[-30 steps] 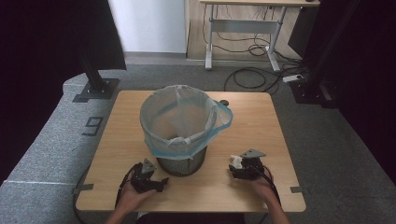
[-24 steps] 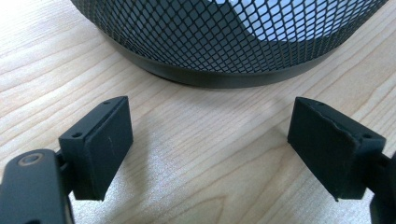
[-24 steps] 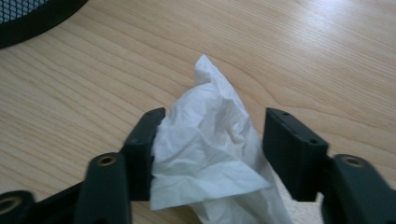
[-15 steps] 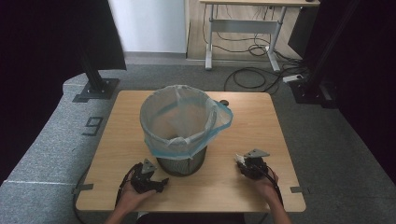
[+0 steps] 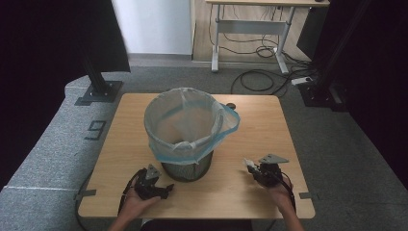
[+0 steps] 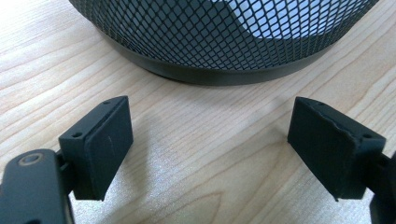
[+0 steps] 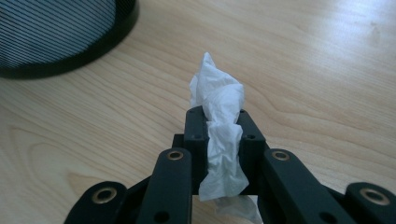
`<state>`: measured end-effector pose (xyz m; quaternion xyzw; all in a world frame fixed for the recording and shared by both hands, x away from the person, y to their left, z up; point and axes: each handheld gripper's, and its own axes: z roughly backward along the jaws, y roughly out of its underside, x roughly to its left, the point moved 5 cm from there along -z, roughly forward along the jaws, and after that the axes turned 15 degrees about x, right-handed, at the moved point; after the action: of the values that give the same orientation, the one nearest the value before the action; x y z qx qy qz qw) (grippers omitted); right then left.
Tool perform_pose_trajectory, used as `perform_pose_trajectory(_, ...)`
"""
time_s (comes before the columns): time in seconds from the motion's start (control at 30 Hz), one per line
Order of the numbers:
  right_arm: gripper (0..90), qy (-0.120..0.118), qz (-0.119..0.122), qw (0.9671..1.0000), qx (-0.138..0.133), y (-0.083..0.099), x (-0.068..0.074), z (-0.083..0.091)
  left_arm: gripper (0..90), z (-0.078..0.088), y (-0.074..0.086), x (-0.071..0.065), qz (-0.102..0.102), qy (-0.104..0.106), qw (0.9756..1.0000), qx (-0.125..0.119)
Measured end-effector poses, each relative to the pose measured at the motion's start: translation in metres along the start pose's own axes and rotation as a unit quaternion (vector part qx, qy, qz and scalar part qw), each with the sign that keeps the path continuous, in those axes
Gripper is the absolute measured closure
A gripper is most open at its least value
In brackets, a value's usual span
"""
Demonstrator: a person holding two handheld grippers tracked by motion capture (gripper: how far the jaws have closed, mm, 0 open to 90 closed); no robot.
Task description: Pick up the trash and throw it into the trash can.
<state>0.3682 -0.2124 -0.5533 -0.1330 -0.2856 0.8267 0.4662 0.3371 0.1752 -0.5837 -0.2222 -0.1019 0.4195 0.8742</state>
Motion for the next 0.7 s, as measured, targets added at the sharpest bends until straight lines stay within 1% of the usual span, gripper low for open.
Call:
perform_pose_trajectory(0.03,78.7,-0.005,-0.005,0.9999,-0.007,0.000,0.000,0.005,13.7,0.000,0.000,0.000,0.000,0.000,1.0000,0.000)
perform_pose_trajectory(0.07,78.7,-0.005,-0.005,0.9999,-0.007,0.000,0.000,0.005,13.7,0.000,0.000,0.000,0.000,0.000,1.0000,0.000)
perform_pose_trajectory(0.1,78.7,-0.010,-0.008,0.9998,-0.016,0.000,0.000,0.009,13.7,0.000,0.000,0.000,0.000,0.000,1.0000,0.000)
perform_pose_trajectory(0.23,78.4,-0.012,-0.005,0.9996,-0.025,0.001,0.001,0.016,13.7,0.000,0.000,0.000,0.000,0.000,1.0000,0.000)
perform_pose_trajectory(0.27,78.4,-0.018,-0.003,0.9993,-0.032,0.000,0.001,0.020,13.7,0.000,0.000,0.000,0.000,0.000,1.0000,0.000)
perform_pose_trajectory(0.37,78.4,-0.020,-0.003,0.9992,-0.036,0.000,0.001,0.023,13.7,0.000,0.000,0.000,0.000,0.000,1.0000,0.000)
perform_pose_trajectory(0.47,78.4,-0.020,-0.007,0.9986,-0.049,-0.001,-0.001,0.033,13.7,0.000,0.000,0.000,0.000,0.000,1.0000,0.000)
perform_pose_trajectory(0.5,78.4,-0.020,-0.007,0.9986,-0.049,-0.001,-0.001,0.033,13.7,0.000,0.000,0.000,0.000,0.000,1.0000,0.000)
perform_pose_trajectory(0.53,78.4,-0.021,-0.013,0.9979,-0.061,-0.003,-0.003,0.038,13.7,0.000,0.000,0.000,0.000,0.000,1.0000,0.000)
perform_pose_trajectory(0.6,78.4,-0.026,-0.019,0.9969,-0.072,-0.005,-0.003,0.044,13.7,0.000,0.000,0.000,0.000,0.000,1.0000,0.000)
perform_pose_trajectory(0.63,78.4,-0.026,-0.019,0.9969,-0.072,-0.005,-0.003,0.044,13.7,0.000,0.000,0.000,0.000,0.000,1.0000,0.000)
perform_pose_trajectory(0.7,78.4,-0.028,-0.020,0.9959,-0.083,-0.008,-0.004,0.049,13.7,0.000,0.000,0.000,0.000,0.000,1.0000,0.000)
